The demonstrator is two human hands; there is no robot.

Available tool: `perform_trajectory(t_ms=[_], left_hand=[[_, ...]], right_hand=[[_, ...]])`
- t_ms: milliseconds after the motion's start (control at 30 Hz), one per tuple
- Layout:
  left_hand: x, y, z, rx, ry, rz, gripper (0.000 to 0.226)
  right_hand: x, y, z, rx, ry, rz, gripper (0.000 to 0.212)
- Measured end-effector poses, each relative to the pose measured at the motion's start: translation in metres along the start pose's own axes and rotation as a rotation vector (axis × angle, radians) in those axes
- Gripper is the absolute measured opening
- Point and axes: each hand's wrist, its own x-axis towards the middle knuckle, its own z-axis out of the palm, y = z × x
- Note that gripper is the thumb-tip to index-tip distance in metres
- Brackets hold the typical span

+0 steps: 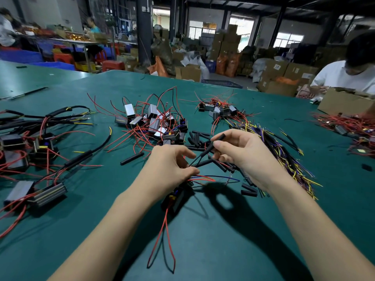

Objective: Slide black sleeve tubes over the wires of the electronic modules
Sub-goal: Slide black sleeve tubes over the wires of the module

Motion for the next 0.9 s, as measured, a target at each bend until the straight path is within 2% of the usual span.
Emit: perform_trajectory(t_ms=[200, 300, 467, 700, 900], left_hand=[[-0.002, -0.001, 0.001, -0.191, 0.006, -0.024, 0.036], [0.000, -0.003, 0.002, -0.220, -0.002, -0.036, 0.034], [0.003, -0.006, -0.002, -0.139, -0.053, -0.022, 0.024], [0.003, -0.010, -0.009, 0.055, -0.065, -0.006, 0.018], [0.000, -0.008, 0.014, 0.087, 0.162, 0.006, 0.040]], right_hand=[[-0.002, 0.004, 0.001, 0.001, -0.100, 0.031, 0.009], [-0.003, 0.009, 0.007, -0.046, -0.115, 0.025, 0.010], [-0.005, 0.013, 0.011, -0.083, -0.131, -0.008, 0.012], [-0.003, 0.017, 0.014, -0.186, 0.024, -0.071, 0.009], [-0.001, 0.017, 0.017, -0.105, 0.212, -0.104, 0.014]])
